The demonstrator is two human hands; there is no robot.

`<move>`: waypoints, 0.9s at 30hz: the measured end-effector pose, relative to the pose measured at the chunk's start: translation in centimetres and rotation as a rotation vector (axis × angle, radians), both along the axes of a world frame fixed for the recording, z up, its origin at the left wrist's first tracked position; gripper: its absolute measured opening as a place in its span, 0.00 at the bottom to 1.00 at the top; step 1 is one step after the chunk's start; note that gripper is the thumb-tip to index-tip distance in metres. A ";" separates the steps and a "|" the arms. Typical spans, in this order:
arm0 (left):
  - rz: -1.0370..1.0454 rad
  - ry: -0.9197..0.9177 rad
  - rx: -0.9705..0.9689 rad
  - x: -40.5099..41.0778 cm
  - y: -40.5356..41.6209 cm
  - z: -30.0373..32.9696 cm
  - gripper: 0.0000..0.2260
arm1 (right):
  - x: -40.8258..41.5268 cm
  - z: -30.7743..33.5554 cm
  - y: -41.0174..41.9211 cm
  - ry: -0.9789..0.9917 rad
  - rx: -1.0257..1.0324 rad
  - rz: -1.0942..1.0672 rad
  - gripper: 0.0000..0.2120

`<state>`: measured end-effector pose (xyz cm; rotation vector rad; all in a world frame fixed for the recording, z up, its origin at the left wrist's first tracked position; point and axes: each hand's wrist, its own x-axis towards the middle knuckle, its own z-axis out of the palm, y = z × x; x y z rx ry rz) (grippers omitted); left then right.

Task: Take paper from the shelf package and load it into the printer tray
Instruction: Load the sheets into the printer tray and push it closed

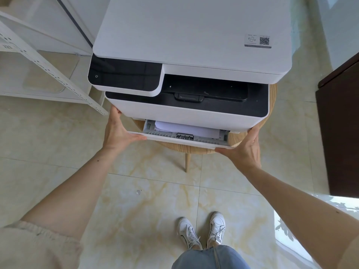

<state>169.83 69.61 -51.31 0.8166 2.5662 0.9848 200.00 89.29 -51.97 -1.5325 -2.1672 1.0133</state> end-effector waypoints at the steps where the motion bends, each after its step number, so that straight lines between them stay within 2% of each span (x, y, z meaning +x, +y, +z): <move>1: 0.019 0.006 0.007 0.0 0.1 -0.2 0.54 | -0.1 0.0 0.2 0.016 0.002 -0.013 0.60; 5: 0.119 0.068 0.042 0.1 1.0 -0.5 0.49 | -1.0 0.3 0.8 0.042 0.012 -0.084 0.60; 12: 0.170 0.146 0.015 0.4 1.5 -0.4 0.48 | -1.2 -0.1 1.1 0.024 0.060 -0.103 0.59; 18: 0.322 0.175 0.018 0.1 3.3 -0.5 0.50 | -2.5 -0.3 1.8 0.092 0.035 -0.325 0.55; 27: 0.313 0.174 -0.034 -0.2 3.0 -0.6 0.51 | -2.2 -0.3 1.9 0.049 0.045 -0.300 0.54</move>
